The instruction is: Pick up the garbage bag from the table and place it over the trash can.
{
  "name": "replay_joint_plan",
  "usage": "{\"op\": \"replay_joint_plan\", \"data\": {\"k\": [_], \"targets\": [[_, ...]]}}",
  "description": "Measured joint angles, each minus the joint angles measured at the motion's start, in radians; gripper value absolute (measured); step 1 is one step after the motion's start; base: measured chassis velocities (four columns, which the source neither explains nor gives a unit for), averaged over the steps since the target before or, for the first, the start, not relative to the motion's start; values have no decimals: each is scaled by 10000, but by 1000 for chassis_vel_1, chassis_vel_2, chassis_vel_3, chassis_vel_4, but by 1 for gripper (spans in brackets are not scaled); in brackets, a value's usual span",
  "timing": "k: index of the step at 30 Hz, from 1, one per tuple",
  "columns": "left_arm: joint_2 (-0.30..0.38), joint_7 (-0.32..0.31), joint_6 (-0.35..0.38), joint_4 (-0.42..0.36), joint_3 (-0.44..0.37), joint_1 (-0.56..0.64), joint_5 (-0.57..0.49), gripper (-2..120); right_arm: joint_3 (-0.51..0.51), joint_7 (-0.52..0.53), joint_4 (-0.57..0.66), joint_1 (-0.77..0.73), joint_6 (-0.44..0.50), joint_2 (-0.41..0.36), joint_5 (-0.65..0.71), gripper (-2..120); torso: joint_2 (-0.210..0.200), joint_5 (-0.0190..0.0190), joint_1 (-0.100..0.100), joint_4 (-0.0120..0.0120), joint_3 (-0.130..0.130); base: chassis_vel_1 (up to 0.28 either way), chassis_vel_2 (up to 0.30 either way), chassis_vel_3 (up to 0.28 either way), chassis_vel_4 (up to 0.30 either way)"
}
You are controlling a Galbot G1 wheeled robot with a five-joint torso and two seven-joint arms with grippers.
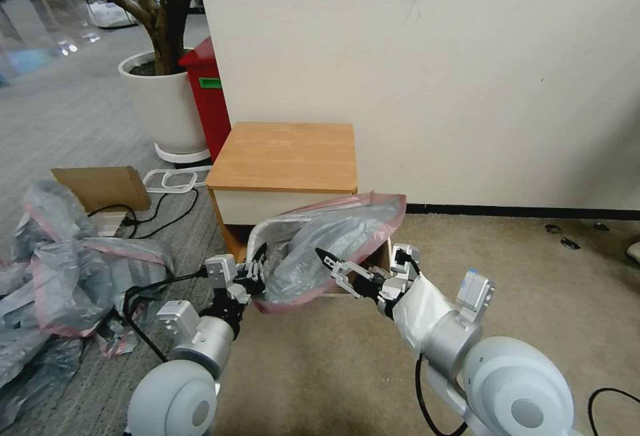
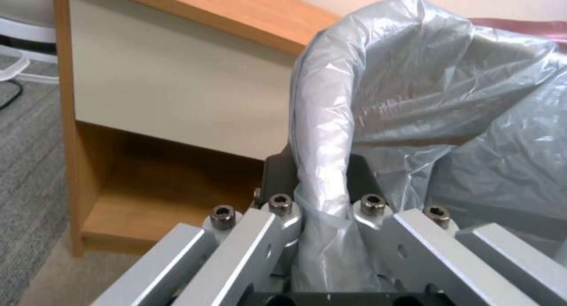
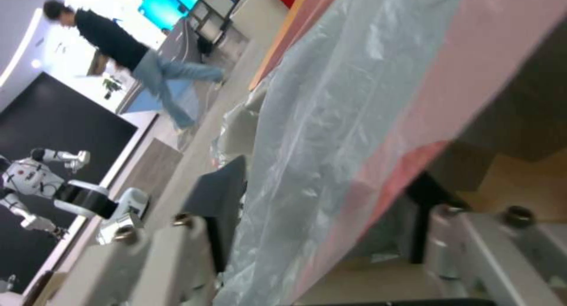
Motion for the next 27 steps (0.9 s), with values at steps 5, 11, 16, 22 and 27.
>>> {"op": "replay_joint_plan", "data": {"k": [5,11,16,22,27], "targets": [[-18,2,-3,20,0,-24,6,5,-3,5,0,-48,9,20,4,31,0,1,0,0,0,0,0,0,0],[-28,2,-5,76,-32,-34,1,5,-6,-3,-16,-47,29,44,5,13,0,0,0,0,0,0,0,0,0],[-42,3,-5,117,-43,-72,-3,5,-41,-147,-89,-19,41,65,8,0,0,0,0,0,0,0,0,0,0],[-14,3,-3,117,-180,-26,-58,5,-123,-296,-260,111,42,68,8,0,0,1,0,0,1,0,0,0,0],[24,-36,11,188,-389,4,-171,5,-8,-310,82,-63,32,-146,39,0,0,0,-1,-1,0,0,0,0,0]]}}
